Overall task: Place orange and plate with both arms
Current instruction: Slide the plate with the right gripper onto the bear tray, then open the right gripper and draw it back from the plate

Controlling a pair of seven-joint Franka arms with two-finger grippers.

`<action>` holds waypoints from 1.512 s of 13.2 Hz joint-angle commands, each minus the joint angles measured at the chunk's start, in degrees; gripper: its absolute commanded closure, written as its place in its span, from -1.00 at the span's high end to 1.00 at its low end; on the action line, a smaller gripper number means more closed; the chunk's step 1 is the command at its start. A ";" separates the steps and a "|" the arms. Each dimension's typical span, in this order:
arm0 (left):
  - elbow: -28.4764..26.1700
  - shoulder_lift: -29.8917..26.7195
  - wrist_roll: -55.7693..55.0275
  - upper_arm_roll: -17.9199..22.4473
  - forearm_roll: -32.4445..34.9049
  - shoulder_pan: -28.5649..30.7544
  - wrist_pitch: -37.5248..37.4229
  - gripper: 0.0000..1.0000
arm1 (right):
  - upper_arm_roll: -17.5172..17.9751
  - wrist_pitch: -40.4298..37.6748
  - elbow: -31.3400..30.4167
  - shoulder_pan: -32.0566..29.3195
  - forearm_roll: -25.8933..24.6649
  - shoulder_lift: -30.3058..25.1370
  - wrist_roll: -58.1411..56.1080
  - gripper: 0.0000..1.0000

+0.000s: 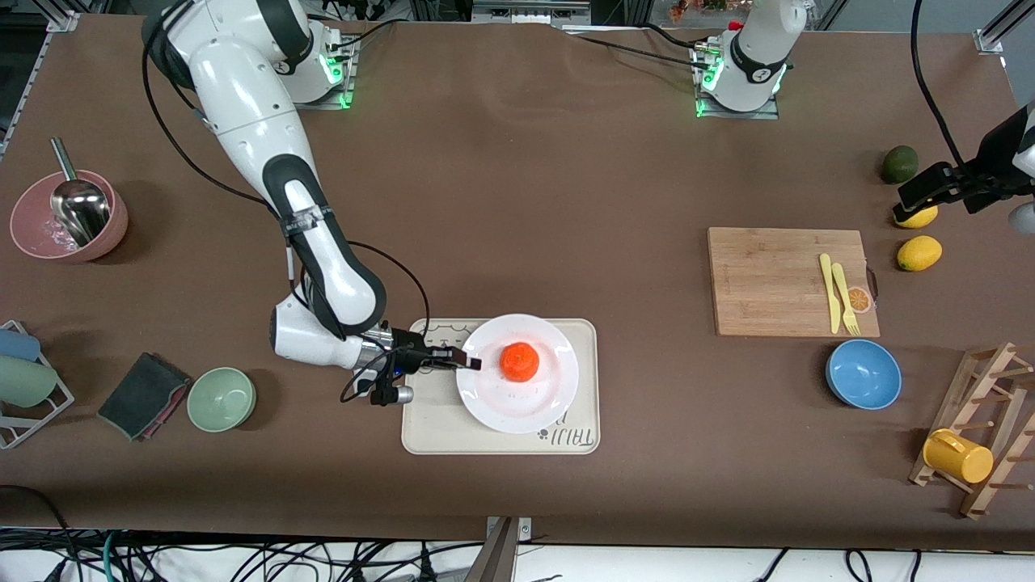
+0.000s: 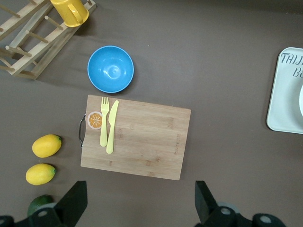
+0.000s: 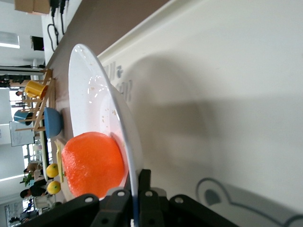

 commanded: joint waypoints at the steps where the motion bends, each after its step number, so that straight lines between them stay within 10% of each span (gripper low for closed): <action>1: 1.97 0.90 0.80 0.01 -1.08 0.02 -1.20 1.00 | 0.31 0.82 3.59 0.01 -0.21 2.19 1.21 -1.00; 4: 1.97 0.90 0.80 0.01 -1.08 0.02 -1.20 1.00 | 0.31 0.99 3.59 0.01 -0.30 2.19 2.26 -0.80; 5: 1.88 0.90 0.80 0.01 -1.08 0.02 -1.20 1.00 | 0.22 1.43 3.50 0.70 -0.39 2.27 3.40 0.98; 10: 1.97 0.90 0.80 0.01 -1.08 0.02 -1.12 1.00 | -1.45 1.08 0.34 0.89 -13.45 -2.64 3.58 1.00; 20: 1.97 0.90 0.80 -0.08 -1.08 -0.06 -1.11 1.00 | -4.08 -20.92 0.07 0.54 -60.84 -19.23 11.32 1.00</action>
